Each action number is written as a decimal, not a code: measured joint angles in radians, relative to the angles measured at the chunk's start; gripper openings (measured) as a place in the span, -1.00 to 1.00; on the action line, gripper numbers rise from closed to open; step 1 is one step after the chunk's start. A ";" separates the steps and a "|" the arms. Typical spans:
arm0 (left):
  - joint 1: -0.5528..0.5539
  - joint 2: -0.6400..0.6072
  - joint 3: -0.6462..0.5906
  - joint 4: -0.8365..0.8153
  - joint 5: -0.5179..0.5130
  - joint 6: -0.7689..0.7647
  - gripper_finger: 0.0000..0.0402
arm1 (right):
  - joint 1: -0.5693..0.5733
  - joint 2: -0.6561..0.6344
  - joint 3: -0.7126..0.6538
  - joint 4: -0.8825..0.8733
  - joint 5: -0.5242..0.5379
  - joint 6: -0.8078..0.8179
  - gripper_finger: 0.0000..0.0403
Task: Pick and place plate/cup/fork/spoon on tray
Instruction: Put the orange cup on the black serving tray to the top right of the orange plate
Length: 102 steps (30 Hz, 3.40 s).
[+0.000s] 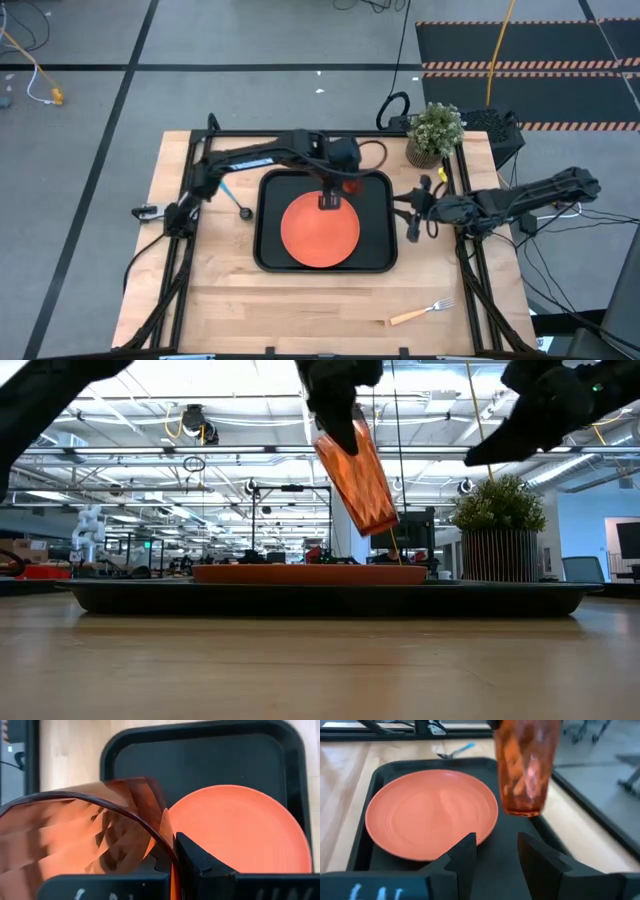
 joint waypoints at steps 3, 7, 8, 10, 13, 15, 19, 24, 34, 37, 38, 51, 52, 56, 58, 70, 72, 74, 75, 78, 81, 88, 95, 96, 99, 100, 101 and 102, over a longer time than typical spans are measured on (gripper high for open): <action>0.000 0.033 0.034 0.002 0.018 0.012 -0.91 | 0.000 -0.037 0.000 -0.071 0.000 0.069 -0.31; -0.008 0.036 0.040 0.060 0.036 0.027 -0.92 | 0.000 -0.051 0.000 -0.111 0.000 0.111 -0.31; -0.010 0.036 0.040 0.069 0.040 0.030 -0.95 | 0.000 -0.051 -0.002 -0.106 0.000 0.114 -0.31; -0.014 0.036 0.040 0.075 0.045 0.036 -0.96 | 0.000 -0.051 -0.015 -0.087 0.000 0.116 -0.31; -0.012 0.041 0.030 0.075 0.044 0.043 -0.93 | 0.000 -0.050 -0.037 -0.057 0.000 0.116 -0.31; -0.010 0.055 0.030 0.070 0.041 0.045 -0.92 | 0.000 -0.050 -0.047 -0.044 0.000 0.116 -0.31; -0.016 0.082 0.027 0.081 0.040 0.056 -0.96 | 0.000 -0.049 -0.051 -0.042 0.000 0.122 -0.31; -0.023 0.106 0.028 0.125 0.040 0.060 -0.93 | 0.000 -0.047 -0.051 -0.045 -0.002 0.140 -0.31; -0.027 0.174 0.020 0.157 0.045 0.051 -0.89 | 0.000 -0.028 -0.052 -0.069 -0.005 0.175 -0.31; -0.027 0.181 0.020 0.163 0.044 0.051 -0.88 | 0.000 -0.021 -0.052 -0.074 -0.005 0.175 -0.31; -0.027 0.181 0.020 0.158 0.044 0.050 -0.87 | 0.000 -0.020 -0.052 -0.076 -0.005 0.175 -0.31; -0.028 0.179 0.021 0.146 0.044 0.015 -0.52 | 0.000 -0.021 -0.052 -0.076 -0.005 0.164 -0.31; -0.028 0.179 0.021 0.146 0.044 0.014 -0.50 | 0.000 -0.021 -0.052 -0.076 -0.005 0.160 -0.31; -0.029 0.179 0.021 0.146 0.043 0.008 -0.43 | 0.000 -0.021 -0.052 -0.076 -0.005 0.156 -0.31; -0.032 0.179 0.021 0.157 0.031 0.014 -0.41 | 0.000 -0.021 -0.052 -0.076 -0.005 0.154 -0.31; -0.074 0.178 0.021 0.251 0.010 0.085 -0.40 | 0.000 -0.020 -0.052 -0.075 -0.001 0.130 -0.31; -0.073 0.178 0.021 0.251 0.009 0.081 -0.40 | -0.001 -0.021 -0.052 -0.075 0.000 0.130 -0.31; -0.072 0.178 0.021 0.249 0.002 0.078 -0.40 | -0.001 -0.020 -0.052 -0.075 0.000 0.130 -0.31; -0.072 0.175 0.020 0.246 -0.009 0.078 -0.40 | 0.000 -0.020 -0.052 -0.075 0.000 0.130 -0.31; -0.072 0.170 0.020 0.241 -0.037 0.078 -0.40 | -0.001 -0.020 -0.052 -0.075 0.000 0.130 -0.31; -0.072 0.167 0.020 0.241 -0.041 0.078 -0.40 | -0.001 -0.021 -0.052 -0.075 0.000 0.130 -0.31; -0.073 0.163 0.031 0.257 -0.070 0.081 -0.40 | -0.001 -0.020 -0.052 -0.075 0.000 0.130 -0.31; -0.089 0.133 0.032 0.325 -0.099 0.134 -0.40 | -0.001 -0.020 -0.052 -0.075 0.000 0.122 -0.31; -0.092 0.124 0.032 0.328 -0.102 0.139 -0.40 | -0.001 -0.020 -0.052 -0.076 0.000 0.122 -0.31; -0.104 0.087 0.032 0.374 -0.128 0.147 -0.40 | -0.001 -0.021 -0.058 -0.065 0.000 0.119 -0.31; -0.106 0.075 0.032 0.381 -0.136 0.150 -0.40 | -0.001 -0.021 -0.065 -0.054 0.000 0.118 -0.31; -0.110 0.059 0.032 0.389 -0.143 0.150 -0.40 | -0.001 -0.021 -0.075 -0.041 0.001 0.118 -0.31; -0.113 0.045 0.032 0.388 -0.149 0.150 -0.40 | -0.001 -0.021 -0.085 -0.029 0.000 0.116 -0.31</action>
